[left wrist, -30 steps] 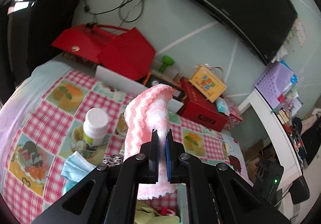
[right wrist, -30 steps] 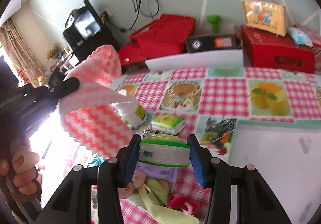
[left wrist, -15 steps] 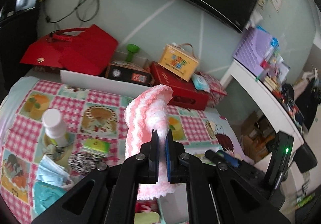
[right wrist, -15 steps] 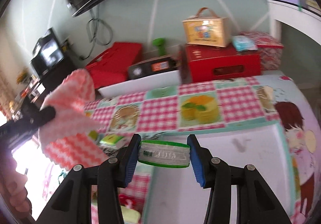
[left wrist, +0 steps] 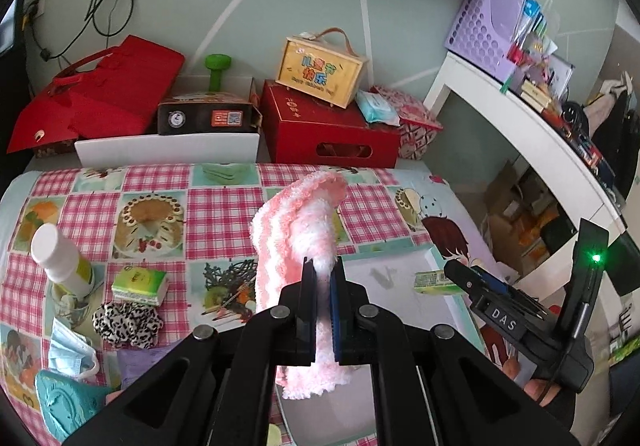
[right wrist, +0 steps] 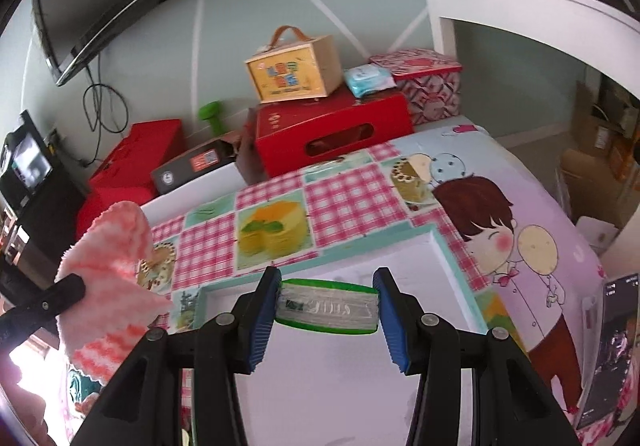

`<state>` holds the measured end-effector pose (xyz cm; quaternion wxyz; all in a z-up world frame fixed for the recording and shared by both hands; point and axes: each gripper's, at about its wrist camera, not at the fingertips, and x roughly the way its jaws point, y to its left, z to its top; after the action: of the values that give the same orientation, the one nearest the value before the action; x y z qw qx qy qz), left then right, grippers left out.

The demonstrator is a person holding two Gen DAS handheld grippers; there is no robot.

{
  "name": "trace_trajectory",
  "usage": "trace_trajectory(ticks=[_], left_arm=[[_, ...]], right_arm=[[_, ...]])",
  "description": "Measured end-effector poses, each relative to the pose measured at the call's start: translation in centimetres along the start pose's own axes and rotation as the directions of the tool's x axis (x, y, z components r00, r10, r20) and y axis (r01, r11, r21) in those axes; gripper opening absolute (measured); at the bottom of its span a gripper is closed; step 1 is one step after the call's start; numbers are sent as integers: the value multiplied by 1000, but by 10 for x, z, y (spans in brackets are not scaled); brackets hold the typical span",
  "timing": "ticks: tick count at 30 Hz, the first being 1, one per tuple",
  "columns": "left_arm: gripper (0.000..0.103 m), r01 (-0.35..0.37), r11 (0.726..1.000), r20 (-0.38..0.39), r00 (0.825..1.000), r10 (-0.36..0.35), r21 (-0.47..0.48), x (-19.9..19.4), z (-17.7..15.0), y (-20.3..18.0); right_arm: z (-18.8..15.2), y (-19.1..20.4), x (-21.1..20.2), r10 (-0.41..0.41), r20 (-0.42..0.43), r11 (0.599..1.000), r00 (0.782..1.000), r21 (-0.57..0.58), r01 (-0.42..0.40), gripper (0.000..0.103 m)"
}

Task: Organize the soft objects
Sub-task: 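Lift the pink cloth with the left tool while the right tool carries the tissue pack toward the tray, then lower the pink cloth into the tray with the left tool while the right tool releases the tissue pack there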

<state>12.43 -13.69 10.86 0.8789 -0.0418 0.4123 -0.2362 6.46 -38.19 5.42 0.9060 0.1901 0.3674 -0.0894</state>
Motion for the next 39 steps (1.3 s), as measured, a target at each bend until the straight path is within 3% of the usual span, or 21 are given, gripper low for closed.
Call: trace_trajectory(ticks=[10, 20, 28, 39], left_arm=[[5, 10, 999, -32, 999, -9, 35, 32, 14, -30], [5, 3, 1000, -124, 992, -1, 12, 87, -3, -30], [5, -39, 998, -237, 971, 28, -42, 124, -32, -9], [6, -75, 997, -363, 929, 73, 11, 146, -71, -10]], right_arm=[[1, -13, 11, 8, 6, 999, 1000, 37, -9, 51], [-3, -16, 43, -42, -30, 999, 999, 10, 42, 51], [-11, -21, 66, -76, -82, 997, 994, 14, 77, 51], [-19, -16, 77, -136, -148, 990, 980, -43, 131, 51]])
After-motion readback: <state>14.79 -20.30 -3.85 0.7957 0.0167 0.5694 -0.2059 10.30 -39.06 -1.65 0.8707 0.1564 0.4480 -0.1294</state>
